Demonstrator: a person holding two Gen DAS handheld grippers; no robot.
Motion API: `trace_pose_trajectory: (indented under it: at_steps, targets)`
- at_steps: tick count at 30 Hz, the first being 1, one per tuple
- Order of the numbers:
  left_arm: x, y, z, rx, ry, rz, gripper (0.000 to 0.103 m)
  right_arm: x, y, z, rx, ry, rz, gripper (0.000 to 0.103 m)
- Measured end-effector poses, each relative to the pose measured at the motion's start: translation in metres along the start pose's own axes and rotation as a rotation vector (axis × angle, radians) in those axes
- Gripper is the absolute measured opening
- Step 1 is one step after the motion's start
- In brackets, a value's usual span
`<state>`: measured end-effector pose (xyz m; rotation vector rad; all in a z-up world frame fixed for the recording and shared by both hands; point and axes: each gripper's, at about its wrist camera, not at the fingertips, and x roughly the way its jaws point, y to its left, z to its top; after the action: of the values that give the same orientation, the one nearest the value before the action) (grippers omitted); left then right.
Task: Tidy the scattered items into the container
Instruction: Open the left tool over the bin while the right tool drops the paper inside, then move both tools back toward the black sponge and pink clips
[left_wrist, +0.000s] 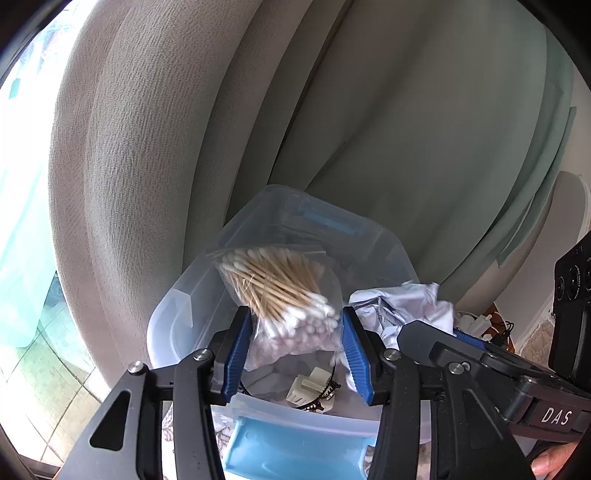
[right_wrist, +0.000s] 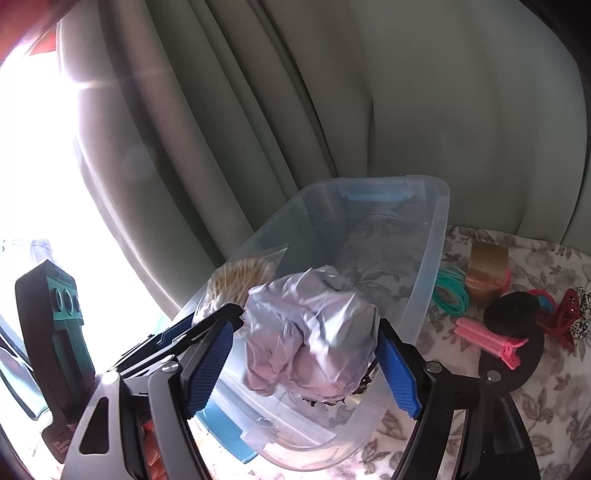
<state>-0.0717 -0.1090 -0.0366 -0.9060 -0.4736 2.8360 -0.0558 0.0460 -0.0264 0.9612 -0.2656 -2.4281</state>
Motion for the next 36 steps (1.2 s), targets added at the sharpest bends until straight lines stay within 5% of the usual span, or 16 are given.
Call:
trace_pose_trajectory:
  at_steps: [14, 20, 22, 25, 36]
  targets:
    - [-0.017, -0.014, 0.003, 0.007, -0.008, 0.004, 0.057, -0.020, -0.005, 0.002, 0.025, -0.024, 0.013, 0.088]
    - [-0.069, -0.040, -0.029, 0.031, -0.024, 0.012, 0.058, -0.039, -0.014, 0.003, 0.067, -0.052, 0.019, 0.088]
    - [-0.080, -0.022, -0.025, 0.038, -0.026, 0.011, 0.058, -0.051, -0.018, 0.002, 0.072, -0.070, 0.011, 0.088]
    - [-0.028, -0.024, -0.003, 0.065, -0.030, 0.000, 0.058, -0.070, -0.025, 0.000, 0.075, -0.099, -0.003, 0.088]
    - [-0.063, -0.099, -0.021, 0.242, 0.011, -0.073, 0.058, -0.163, -0.091, -0.016, 0.234, -0.256, -0.109, 0.088]
